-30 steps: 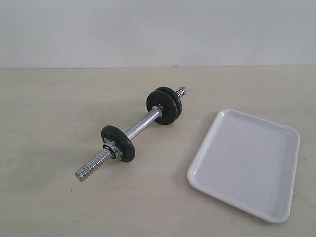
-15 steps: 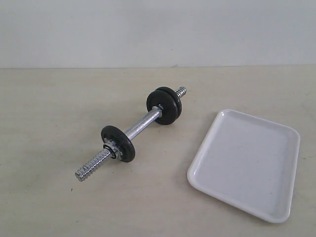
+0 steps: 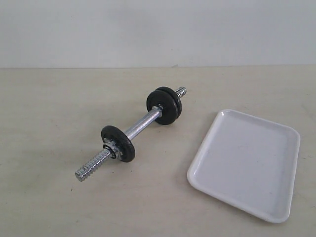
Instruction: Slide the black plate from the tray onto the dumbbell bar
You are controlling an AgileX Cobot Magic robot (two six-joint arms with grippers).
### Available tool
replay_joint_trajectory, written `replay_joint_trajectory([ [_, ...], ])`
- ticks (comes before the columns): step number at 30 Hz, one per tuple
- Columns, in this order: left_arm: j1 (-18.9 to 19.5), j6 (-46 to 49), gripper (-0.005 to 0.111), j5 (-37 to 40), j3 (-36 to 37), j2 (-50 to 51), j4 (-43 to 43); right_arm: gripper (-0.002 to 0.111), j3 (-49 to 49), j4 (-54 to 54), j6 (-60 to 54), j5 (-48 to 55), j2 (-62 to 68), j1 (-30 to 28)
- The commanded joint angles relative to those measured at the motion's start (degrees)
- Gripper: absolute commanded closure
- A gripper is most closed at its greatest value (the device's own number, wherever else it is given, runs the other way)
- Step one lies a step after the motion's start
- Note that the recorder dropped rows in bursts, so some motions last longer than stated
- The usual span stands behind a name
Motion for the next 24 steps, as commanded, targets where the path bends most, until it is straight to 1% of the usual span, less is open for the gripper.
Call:
replay_joint_trajectory([
  [1, 4.6, 0.3, 0.102, 0.2, 0.1, -0.2, -0.1, 0.108, 0.2, -0.2, -0.5, -0.4, -0.1, 0.0],
  [5, 8.3, 0.3, 0.102, 0.2, 0.1, -0.2, -4.7, 0.108, 0.2, -0.2, -0.5, -0.4, -0.1, 0.0],
  [7, 9.6, 0.3, 0.102, 0.3, 0.1, -0.2, -6.8, 0.108, 0.2, -0.2, -0.5, -0.4, -0.1, 0.0],
  [11, 11.5, 0.3, 0.102, 0.3, 0.1, -0.2, -8.1, 0.108, 0.2, -0.2, -0.5, -0.4, -0.1, 0.0],
  [17, 11.9, 0.3, 0.102, 0.2, 0.1, -0.2, -8.1, 0.108, 0.2, -0.8, -1.3, -0.4, -0.1, 0.0],
  [24, 11.9, -0.4, 0.102, -2.6, 0.1, -0.2, -7.6, 0.108, 0.2, -1.4, -5.4, -0.4, -0.1, 0.0],
])
